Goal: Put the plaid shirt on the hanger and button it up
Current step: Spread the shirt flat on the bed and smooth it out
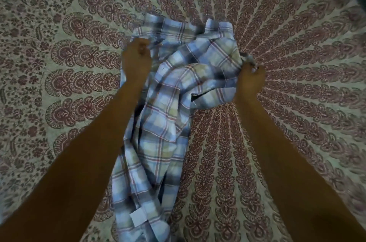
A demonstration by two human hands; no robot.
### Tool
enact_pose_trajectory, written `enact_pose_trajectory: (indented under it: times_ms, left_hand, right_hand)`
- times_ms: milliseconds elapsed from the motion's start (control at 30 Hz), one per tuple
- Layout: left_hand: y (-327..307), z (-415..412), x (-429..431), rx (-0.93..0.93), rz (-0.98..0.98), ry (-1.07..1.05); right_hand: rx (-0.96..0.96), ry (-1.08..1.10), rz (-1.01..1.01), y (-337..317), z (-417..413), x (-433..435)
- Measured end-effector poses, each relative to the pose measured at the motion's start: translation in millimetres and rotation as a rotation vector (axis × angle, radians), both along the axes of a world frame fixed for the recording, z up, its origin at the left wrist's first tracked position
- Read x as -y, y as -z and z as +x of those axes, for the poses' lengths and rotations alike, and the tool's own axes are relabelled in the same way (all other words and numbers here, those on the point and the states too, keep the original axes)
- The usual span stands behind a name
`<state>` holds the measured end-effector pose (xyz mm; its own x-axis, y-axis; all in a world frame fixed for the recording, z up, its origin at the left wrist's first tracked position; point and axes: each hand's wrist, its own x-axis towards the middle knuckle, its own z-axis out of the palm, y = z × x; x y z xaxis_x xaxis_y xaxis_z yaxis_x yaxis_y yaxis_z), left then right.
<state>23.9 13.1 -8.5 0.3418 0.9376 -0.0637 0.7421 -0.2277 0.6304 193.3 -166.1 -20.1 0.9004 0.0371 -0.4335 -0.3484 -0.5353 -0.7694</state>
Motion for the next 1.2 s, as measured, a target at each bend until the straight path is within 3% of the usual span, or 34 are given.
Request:
enact_pose_trajectory:
  times_ms: [67,167,233,267,400,433,500,567,633,667,733,800,833,900,1000,1100,1200]
  left_hand:
    - [12,-2,-19,-0.165,-0.011,-0.091]
    - [28,-2,-35,-0.326,-0.269,-0.196]
    - [31,0,-42,-0.268,-0.445,-0.259]
    - [30,2,-43,-0.209,-0.445,-0.264]
    - [15,22,-17,-0.108,0.039,-0.043]
    - [13,28,-4,-0.067,0.065,0.081]
    - [14,36,21,-0.095,-0.095,0.433]
    - [21,39,34,-0.195,-0.412,0.761]
    - [21,36,34,-0.083,-0.733,0.817]
    - [22,36,30,0.033,-0.774,0.725]
    - [25,35,20,0.149,-0.599,0.417]
    - [27,35,5,0.088,-0.227,0.183]
    - [27,36,-4,0.008,-0.061,0.155]
    - [35,40,-24,-0.19,0.082,0.192]
    - [57,52,-50,-0.444,-0.068,0.303]
    - [67,56,-50,-0.41,-0.254,0.35]
    - [70,51,-38,-0.36,-0.238,0.346]
  right_hand:
    - [0.069,-0.071,-0.025,5,2,2]
    - [0.137,-0.182,-0.085,14,9,3]
    - [0.146,-0.286,-0.197,21,14,5]
    - [0.148,-0.343,-0.244,24,16,6]
    - [0.208,-0.49,-0.308,35,18,10]
    - [0.268,-0.519,-0.341,37,17,10]
    - [0.385,-0.6,-0.427,37,13,8]
    - [0.409,-0.71,-0.474,38,9,5]
    - [0.372,-0.78,-0.465,43,6,2]
    - [0.337,-0.782,-0.447,45,5,1]
    - [0.265,-0.752,-0.458,49,5,1]
    - [0.239,-0.742,-0.538,52,7,2]
    - [0.243,-0.729,-0.559,53,7,2]
    - [0.276,-0.675,-0.527,54,8,1]
    - [0.288,-0.606,-0.458,57,13,1]
    - [0.264,-0.652,-0.522,60,21,3]
    - [0.195,-0.635,-0.491,66,28,4]
